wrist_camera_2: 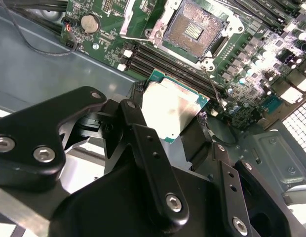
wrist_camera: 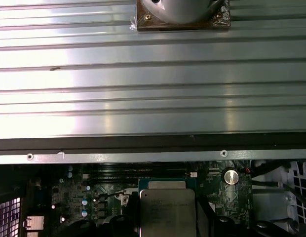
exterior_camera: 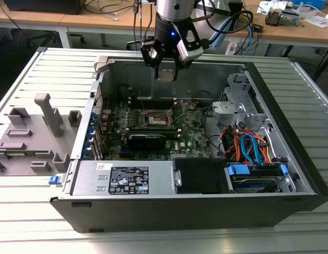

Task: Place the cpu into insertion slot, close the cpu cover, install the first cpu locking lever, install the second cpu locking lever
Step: 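Place the cpu into insertion slot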

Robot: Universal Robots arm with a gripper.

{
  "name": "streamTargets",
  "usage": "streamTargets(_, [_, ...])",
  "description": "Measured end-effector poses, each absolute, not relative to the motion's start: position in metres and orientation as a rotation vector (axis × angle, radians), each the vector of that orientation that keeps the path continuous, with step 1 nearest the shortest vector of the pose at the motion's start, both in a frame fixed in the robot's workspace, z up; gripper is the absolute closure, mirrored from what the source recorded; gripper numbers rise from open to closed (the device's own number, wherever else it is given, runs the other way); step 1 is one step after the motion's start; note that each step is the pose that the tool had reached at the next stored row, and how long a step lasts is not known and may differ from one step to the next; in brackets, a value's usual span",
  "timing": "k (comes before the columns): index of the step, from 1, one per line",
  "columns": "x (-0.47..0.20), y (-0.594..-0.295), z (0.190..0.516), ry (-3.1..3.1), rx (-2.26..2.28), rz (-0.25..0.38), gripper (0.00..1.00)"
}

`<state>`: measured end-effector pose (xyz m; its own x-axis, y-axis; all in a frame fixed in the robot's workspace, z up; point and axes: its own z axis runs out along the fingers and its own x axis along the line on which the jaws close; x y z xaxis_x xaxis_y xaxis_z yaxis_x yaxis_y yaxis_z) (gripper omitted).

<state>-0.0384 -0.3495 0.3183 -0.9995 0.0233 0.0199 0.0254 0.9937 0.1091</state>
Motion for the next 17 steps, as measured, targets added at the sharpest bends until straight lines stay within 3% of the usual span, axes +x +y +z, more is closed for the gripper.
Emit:
streamTargets(9, [-0.0384,-0.35,0.3182,-3.123,-0.039,-0.062,0.45])
streamTargets(17, [-0.0385,-0.3525,0.3115,-3.123,-0.039,-0.061,0.45])
